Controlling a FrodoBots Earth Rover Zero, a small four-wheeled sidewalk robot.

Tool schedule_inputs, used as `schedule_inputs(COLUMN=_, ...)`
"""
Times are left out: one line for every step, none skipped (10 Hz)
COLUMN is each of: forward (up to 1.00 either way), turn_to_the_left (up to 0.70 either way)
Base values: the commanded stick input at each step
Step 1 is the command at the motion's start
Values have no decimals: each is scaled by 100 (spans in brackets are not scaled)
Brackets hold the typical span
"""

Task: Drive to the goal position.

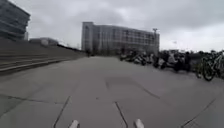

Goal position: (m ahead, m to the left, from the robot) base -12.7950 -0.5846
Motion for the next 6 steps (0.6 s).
schedule_inputs(forward=85, turn_to_the_left=0)
schedule_inputs(forward=85, turn_to_the_left=0)
schedule_inputs(forward=85, turn_to_the_left=7)
schedule_inputs(forward=85, turn_to_the_left=21)
schedule_inputs(forward=85, turn_to_the_left=34)
schedule_inputs(forward=85, turn_to_the_left=34)
